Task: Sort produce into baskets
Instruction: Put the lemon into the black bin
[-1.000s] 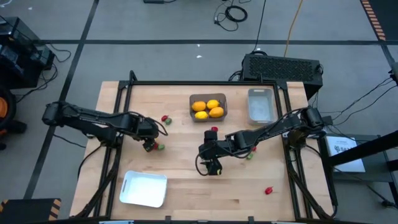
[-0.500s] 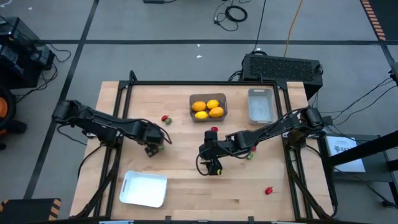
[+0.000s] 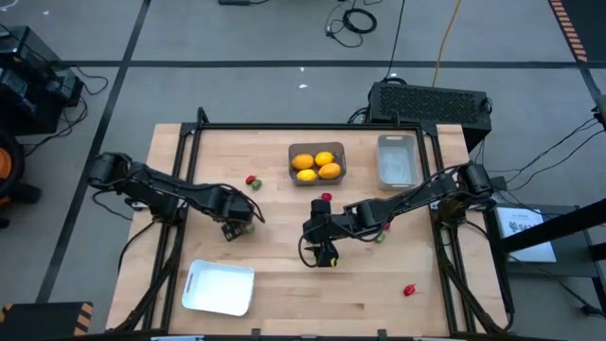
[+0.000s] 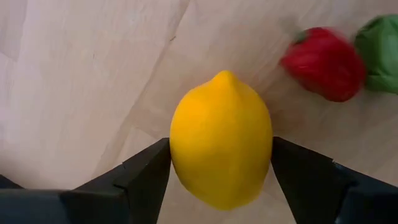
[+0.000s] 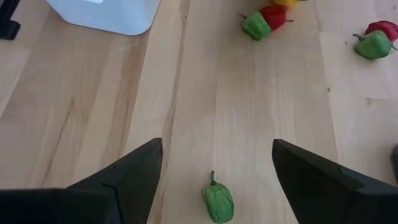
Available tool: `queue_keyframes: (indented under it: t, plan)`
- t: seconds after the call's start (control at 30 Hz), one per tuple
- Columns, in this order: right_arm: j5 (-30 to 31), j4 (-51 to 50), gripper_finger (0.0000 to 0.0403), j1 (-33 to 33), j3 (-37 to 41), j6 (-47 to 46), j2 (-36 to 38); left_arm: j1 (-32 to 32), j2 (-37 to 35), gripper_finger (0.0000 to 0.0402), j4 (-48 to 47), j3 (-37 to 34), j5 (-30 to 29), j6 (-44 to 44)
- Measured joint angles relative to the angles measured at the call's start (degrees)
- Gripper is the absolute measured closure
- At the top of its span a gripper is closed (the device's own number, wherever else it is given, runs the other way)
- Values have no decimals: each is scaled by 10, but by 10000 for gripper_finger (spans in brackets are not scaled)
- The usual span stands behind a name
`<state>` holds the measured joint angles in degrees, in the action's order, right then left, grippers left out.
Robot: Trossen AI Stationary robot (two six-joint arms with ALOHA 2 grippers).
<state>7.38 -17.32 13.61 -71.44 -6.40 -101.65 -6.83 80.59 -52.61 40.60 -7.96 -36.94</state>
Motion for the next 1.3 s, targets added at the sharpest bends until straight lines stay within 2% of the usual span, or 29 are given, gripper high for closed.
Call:
queue_keyframes:
  t: [0.2,0.47,0.67,0.77,0.9,1.03,1.17,1.3]
  plan:
    - [0,-1,110,0,0,0,0,0,5,176,5,1,-2,2]
    - [0,-17,110,0,0,0,0,2,-8,185,-9,5,-7,24]
    - [0,-83,110,0,0,-42,12,18,-30,186,-40,58,-19,59]
    - [0,-124,110,0,0,-71,23,29,-39,186,-22,101,-51,100]
    - [1,-171,110,0,0,-102,39,60,-39,187,59,145,-83,187]
    - [7,-216,110,0,0,-116,53,108,-38,187,202,149,-79,281]
    - [63,-252,110,0,0,-116,68,161,-21,187,319,149,-42,332]
    - [148,-289,110,-5,0,-104,80,203,22,187,424,149,29,347]
